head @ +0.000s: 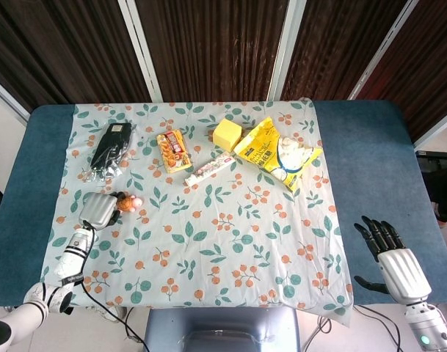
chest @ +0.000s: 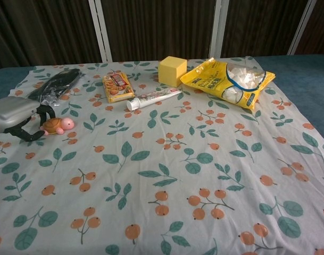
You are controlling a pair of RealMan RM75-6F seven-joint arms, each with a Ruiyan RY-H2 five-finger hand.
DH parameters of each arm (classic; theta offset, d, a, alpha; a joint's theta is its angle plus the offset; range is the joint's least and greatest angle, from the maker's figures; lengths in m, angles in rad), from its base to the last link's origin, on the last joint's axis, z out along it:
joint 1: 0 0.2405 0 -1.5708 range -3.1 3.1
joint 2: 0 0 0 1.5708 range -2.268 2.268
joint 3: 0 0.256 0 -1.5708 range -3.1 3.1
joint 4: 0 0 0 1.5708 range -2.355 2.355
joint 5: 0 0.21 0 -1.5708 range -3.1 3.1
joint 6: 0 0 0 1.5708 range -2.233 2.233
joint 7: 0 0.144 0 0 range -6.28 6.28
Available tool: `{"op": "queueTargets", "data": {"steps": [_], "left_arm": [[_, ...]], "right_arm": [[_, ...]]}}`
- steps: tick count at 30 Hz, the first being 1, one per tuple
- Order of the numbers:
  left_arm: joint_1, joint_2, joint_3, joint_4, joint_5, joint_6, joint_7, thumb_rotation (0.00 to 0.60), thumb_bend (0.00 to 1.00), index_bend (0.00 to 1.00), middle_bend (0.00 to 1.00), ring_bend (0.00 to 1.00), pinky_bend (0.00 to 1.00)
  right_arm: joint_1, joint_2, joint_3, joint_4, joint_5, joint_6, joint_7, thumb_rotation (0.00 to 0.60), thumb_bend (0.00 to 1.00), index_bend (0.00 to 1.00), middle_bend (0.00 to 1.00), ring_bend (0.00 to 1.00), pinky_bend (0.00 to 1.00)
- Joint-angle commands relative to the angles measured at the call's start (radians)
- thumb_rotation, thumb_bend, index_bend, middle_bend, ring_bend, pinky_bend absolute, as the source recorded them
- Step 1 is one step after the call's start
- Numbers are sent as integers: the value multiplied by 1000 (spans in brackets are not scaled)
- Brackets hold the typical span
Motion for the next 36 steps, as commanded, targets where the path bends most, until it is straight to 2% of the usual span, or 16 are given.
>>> {"op": "queueTargets", "data": {"steps": [1,5,8,11,13,17,19,24,26,27,30,36], "left_arm": [[0,-8,2,10,8,18,-17,600,427,550,583,892,1000],[0,-22,2,26,21,53,-43,600,427,733,765,939,1000],[3,-34,1,41,27,82,-58,600,427,832,862,961,1000],[4,-41,1,54,30,92,-70,600,429,858,884,970,1000],[5,-41,5,57,32,91,-71,600,429,838,862,972,1000],[5,-34,15,57,37,80,-56,600,427,722,747,967,1000],[5,-30,23,57,41,74,-45,600,428,624,661,962,1000],[5,-13,28,29,40,57,-28,600,428,164,275,943,1000],[3,-2,30,9,42,56,-31,600,424,50,154,939,1000],[3,3,31,1,43,56,-31,600,421,15,97,937,1000],[5,20,35,-31,47,59,-28,600,419,0,18,934,1000],[13,62,41,-128,55,80,-4,600,416,0,0,933,1000]], "right_arm": [[1,0,-1,0,0,-1,1,600,127,0,0,0,0],[1,2,-1,-1,-1,-2,4,600,128,0,0,0,0],[0,3,-2,-2,-3,-1,3,600,128,0,0,0,0],[0,4,-3,-3,-4,-1,5,600,128,0,0,0,0],[1,5,-3,-3,-5,-1,6,600,128,0,0,0,0],[-1,6,-4,-4,-9,2,8,600,128,0,0,0,0],[-1,6,-4,-5,-10,3,9,600,128,0,0,0,0],[-2,8,-4,-6,-11,5,10,600,128,0,0,0,0],[-2,8,-4,-6,-10,5,11,600,128,0,0,0,0],[-2,8,-4,-6,-10,4,11,600,128,0,0,0,0],[-1,8,-4,-6,-8,3,11,600,128,0,0,0,0],[-3,9,-5,-8,-11,5,11,600,128,0,0,0,0]]}}
